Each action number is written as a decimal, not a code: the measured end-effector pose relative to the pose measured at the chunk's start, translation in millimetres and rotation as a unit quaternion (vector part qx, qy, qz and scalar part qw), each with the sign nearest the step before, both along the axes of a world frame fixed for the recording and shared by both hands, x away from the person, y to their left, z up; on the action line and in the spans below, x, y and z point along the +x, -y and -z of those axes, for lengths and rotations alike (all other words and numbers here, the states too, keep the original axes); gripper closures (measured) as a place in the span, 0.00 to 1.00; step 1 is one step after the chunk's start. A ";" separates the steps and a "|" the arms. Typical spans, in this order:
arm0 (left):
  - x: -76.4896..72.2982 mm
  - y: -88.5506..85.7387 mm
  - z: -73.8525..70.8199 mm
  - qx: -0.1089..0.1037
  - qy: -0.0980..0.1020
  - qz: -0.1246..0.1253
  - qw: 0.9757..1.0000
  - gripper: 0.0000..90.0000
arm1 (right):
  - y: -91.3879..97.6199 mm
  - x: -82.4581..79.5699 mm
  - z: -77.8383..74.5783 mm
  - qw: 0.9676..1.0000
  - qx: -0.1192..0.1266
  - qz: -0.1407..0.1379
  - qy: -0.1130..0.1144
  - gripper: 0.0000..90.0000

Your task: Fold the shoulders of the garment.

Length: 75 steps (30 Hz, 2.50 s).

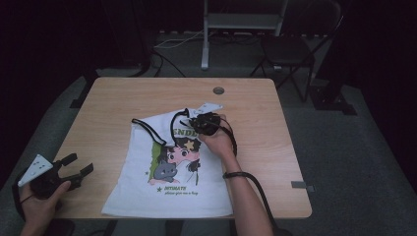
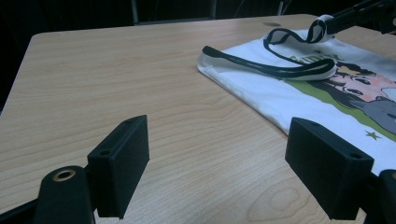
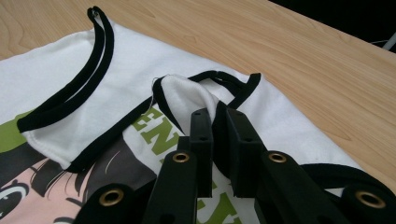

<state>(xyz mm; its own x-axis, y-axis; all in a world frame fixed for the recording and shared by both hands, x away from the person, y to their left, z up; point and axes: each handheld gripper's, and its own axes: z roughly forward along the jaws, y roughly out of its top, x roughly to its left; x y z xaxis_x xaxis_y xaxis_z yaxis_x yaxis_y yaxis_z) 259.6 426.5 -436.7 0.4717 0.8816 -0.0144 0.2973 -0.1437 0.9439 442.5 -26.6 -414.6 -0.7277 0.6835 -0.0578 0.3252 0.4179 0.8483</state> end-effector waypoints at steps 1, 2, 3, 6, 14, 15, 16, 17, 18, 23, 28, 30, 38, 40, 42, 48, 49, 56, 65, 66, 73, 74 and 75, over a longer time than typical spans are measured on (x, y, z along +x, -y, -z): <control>0.0 0.0 0.0 0.000 0.000 0.000 1.000 0.24 | 0.0 -0.6 0.2 1.000 0.000 0.000 0.000 0.91; 0.0 0.0 0.0 0.000 0.000 0.000 1.000 0.24 | -0.1 -1.3 0.3 1.000 -0.001 0.000 -0.002 0.91; 0.1 0.0 0.0 0.000 0.000 0.000 1.000 0.24 | -0.1 -1.5 0.3 1.000 -0.001 -0.001 0.000 0.91; 0.1 0.0 0.0 0.000 0.000 0.000 1.000 0.24 | -0.4 -2.4 -0.1 1.000 -0.001 -0.001 -0.001 0.91; 0.0 0.0 0.0 0.000 0.000 0.000 1.000 0.24 | -3.1 -4.7 0.2 1.000 -0.003 -0.008 -0.003 0.91; 0.0 0.0 0.0 0.000 0.000 0.000 1.000 0.24 | -3.4 -5.0 0.5 1.000 -0.002 -0.009 -0.002 0.91; 0.0 0.0 0.0 0.000 0.000 0.000 1.000 0.24 | -3.6 -5.4 0.6 1.000 -0.003 -0.009 -0.003 0.91; 0.0 0.0 0.0 0.000 0.000 0.000 1.000 0.24 | -3.8 -5.9 0.7 1.000 -0.003 -0.010 -0.003 0.91; 0.0 0.0 0.0 0.000 0.000 0.000 1.000 0.24 | -3.7 -6.0 0.9 1.000 -0.004 -0.012 -0.002 0.91; 0.0 0.1 0.0 0.000 0.000 0.000 1.000 0.24 | -3.5 -7.8 1.6 1.000 -0.004 -0.011 -0.003 0.91; -0.1 0.3 0.0 0.001 0.000 -0.001 1.000 0.24 | -3.8 -10.1 2.4 1.000 -0.006 -0.012 -0.002 0.91; 0.0 0.2 0.0 0.001 0.000 -0.001 1.000 0.24 | -4.0 -10.5 2.6 1.000 -0.007 -0.014 0.001 0.91; -0.1 0.2 0.0 0.001 0.000 -0.001 1.000 0.24 | -5.3 -14.1 3.5 1.000 -0.010 -0.017 0.002 0.91; -0.1 0.2 0.0 0.001 0.000 0.000 1.000 0.24 | -5.1 -14.9 4.0 1.000 -0.011 -0.019 0.004 0.91; -0.1 0.4 0.0 0.002 0.000 0.000 1.000 0.24 | -5.2 -16.3 3.8 1.000 -0.012 -0.019 0.003 0.91; 0.0 0.6 0.0 0.002 0.001 0.000 1.000 0.24 | -7.3 -19.6 3.5 1.000 -0.017 -0.022 0.004 0.91; 0.0 0.6 0.0 0.002 0.001 0.000 1.000 0.24 | -7.4 -19.8 3.5 1.000 -0.018 -0.023 0.005 0.91; 0.0 0.5 0.0 0.002 0.001 0.000 1.000 0.24 | -8.5 -22.8 2.6 1.000 -0.018 -0.025 0.005 0.91; -0.1 0.7 0.0 0.002 0.001 0.000 1.000 0.24 | -9.3 -25.2 3.0 0.999 -0.019 -0.029 0.006 0.91; -0.1 0.7 0.1 0.002 0.001 0.000 1.000 0.24 | -9.5 -25.7 3.0 0.999 -0.019 -0.030 0.006 0.91; 0.0 0.8 0.1 0.002 0.001 0.000 1.000 0.24 | -10.2 -28.6 3.3 0.999 -0.023 -0.033 0.007 0.91; -0.1 0.8 0.1 0.002 0.001 0.000 1.000 0.24 | -10.4 -29.1 3.5 0.999 -0.023 -0.034 0.006 0.91; -0.1 0.8 0.1 0.002 0.001 0.000 1.000 0.24 | -10.7 -29.8 3.9 0.999 -0.024 -0.034 0.005 0.91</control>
